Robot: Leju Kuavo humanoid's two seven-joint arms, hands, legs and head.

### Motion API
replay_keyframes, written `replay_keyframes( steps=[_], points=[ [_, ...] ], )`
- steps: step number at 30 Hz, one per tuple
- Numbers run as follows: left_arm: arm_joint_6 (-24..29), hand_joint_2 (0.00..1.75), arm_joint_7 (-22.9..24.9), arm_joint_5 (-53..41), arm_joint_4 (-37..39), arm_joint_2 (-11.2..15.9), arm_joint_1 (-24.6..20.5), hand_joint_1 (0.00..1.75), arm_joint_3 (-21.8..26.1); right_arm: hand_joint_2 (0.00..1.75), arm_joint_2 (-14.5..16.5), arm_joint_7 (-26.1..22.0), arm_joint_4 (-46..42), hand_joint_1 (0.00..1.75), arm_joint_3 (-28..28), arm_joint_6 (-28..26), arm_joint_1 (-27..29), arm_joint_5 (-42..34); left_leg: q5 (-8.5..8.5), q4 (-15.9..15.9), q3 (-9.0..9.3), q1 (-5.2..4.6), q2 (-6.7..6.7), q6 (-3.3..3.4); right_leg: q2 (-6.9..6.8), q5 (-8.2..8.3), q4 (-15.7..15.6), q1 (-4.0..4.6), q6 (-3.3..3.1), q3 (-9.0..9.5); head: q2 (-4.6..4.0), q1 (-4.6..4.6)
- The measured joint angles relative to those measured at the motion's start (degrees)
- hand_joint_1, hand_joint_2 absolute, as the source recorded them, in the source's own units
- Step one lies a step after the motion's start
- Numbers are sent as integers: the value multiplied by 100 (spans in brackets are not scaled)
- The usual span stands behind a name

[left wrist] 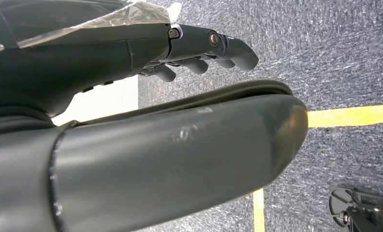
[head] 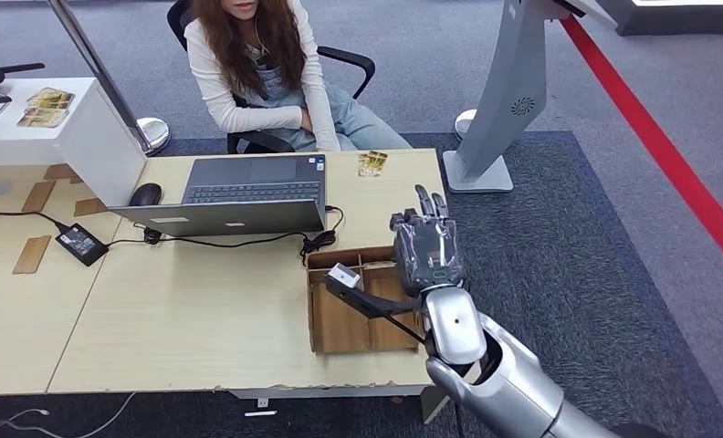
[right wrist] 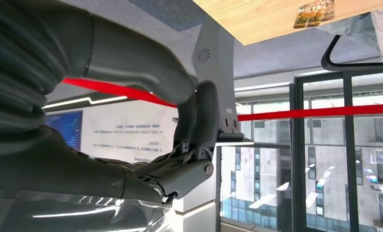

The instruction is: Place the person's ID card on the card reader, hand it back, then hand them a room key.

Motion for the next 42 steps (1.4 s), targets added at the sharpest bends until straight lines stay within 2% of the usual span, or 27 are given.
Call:
replay_keyframes(
  steps=[5, 10, 11, 14, 15, 19, 24, 34, 38, 41, 42],
  points=[
    [1, 0, -2, -4, 0, 0, -1, 0, 0, 175, -28, -1, -71, 175, -107, -103, 118, -159, 0, 0, -2, 0, 0, 0, 0, 0, 0, 0, 0, 1, -1, 0],
    [10, 0, -9, -7, 0, 0, -1, 0, 0, 175, -30, -77, -173, 175, -255, -501, 295, -541, 0, 0, -1, 0, 0, 0, 0, 0, 0, 0, 0, 1, 0, -1],
    [11, 0, -15, -10, 0, 0, -1, 0, 0, 175, -30, -141, -199, 160, -292, -636, 337, -699, 0, 0, -1, 0, 0, 0, 0, 0, 0, 0, 0, 0, 0, -1],
    [15, 0, -57, -25, 0, 0, 0, 0, 0, 175, -23, -459, -315, 31, -436, -1163, 486, -1406, 0, 0, -2, 0, 0, 0, 0, 0, 0, 0, 0, 0, 1, -1],
    [16, 0, -72, -29, 0, 0, 0, 0, 0, 175, -19, -578, -360, 1, -490, -1325, 534, -1651, 0, 0, -3, 0, 0, 0, 0, 0, 0, 0, 0, 0, 1, -1],
    [17, 0, -139, -48, 0, 0, 0, 0, 0, 0, 26, -1126, -562, 0, -713, -1768, 718, -2780, -1, 0, -3, 0, 0, 0, 0, 0, 0, 0, 0, 0, 0, -1],
    [17, 0, -206, -57, 0, 0, 0, 0, 0, 0, 91, -1740, -817, 0, -955, -1930, 898, -4410, -1, 0, -4, 0, 0, 0, 0, 0, -1, 0, 0, 1, 0, -1],
    [17, 0, -249, -81, 0, 0, -1, 0, 0, 0, 140, -2346, -1099, 0, -1270, -1927, 1084, -6174, 0, 0, -4, 0, 0, 0, 0, 0, 0, 0, 0, 1, -1, -1],
    [17, 0, -269, -97, 0, 2, -2, 0, 0, 0, 161, -2549, -1179, 0, -1369, -1932, 1126, -6654, 0, 0, -4, 0, 0, 0, 0, 0, 0, 0, 0, 1, 1, 0],
    [17, 0, -288, -115, 0, 2, -3, 0, 0, 0, 160, -2544, -1225, 0, -1404, -1979, 1141, -6526, 0, 0, -4, 0, 0, 0, 0, 0, 0, 0, 0, 1, 1, -1],
    [17, 0, -292, -122, 0, 2, -3, 0, -1, 44, 156, -2487, -1240, 0, -1410, -2008, 1141, -6316, 0, 0, -4, 0, 0, 0, 0, 0, 0, 0, 0, 1, 1, -1]
  ],
)
